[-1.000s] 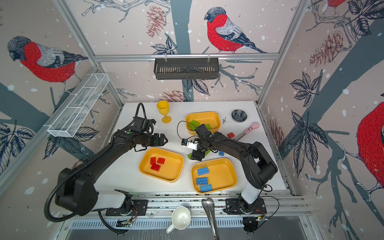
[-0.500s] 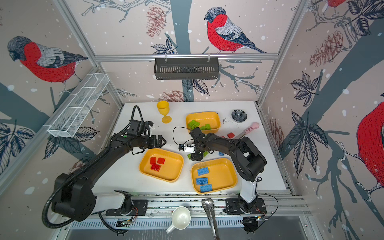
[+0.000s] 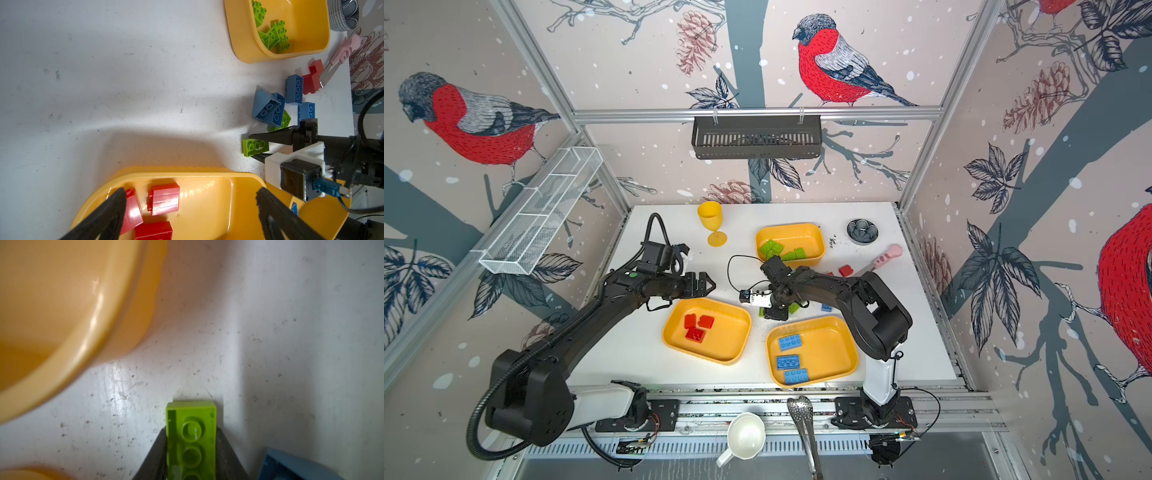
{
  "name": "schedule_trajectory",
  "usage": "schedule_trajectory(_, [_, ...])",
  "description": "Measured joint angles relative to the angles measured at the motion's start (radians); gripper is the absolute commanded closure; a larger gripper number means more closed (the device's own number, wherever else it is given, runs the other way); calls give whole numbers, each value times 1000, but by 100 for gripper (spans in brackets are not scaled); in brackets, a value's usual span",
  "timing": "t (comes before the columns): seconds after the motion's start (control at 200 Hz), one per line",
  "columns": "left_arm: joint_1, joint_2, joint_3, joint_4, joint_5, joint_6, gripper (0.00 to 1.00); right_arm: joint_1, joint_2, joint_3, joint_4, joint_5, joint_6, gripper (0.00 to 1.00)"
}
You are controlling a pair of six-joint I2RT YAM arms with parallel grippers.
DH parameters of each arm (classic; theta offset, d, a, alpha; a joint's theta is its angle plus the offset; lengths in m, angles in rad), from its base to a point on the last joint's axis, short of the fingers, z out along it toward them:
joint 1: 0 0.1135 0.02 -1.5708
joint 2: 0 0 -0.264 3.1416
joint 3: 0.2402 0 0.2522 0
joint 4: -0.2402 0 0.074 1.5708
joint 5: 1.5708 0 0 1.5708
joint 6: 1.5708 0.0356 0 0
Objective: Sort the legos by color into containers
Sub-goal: 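Grasp a lime-green brick with the right gripper and lift it, then carry the lime-green brick to the farther tub and release it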
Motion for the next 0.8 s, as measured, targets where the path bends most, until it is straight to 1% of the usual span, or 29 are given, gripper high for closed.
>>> schedule_trajectory(0.13, [0,0,0,0,2,0,3,-5,-19,10,-34,14,5,74])
schedule_trajectory(0.24, [0,0,4,2,6,-10,3,-31,-45,67,-73,3,32,75])
schedule_trajectory(0.37, [0,2,18,19,31,-23,3,-95,-86,156,-82,-30,88,75])
schedule_trajectory(0.5, [0,16,38,48,75,-26,3,-188,-96,253,-65,-52,164,75])
schedule_trajectory(0.625, [1,42,53,74,127,-41,3,-274,-63,335,-29,-53,213,74])
schedule_trajectory(0.8, [1,60,58,112,173,-51,3,-334,36,416,0,-29,215,73])
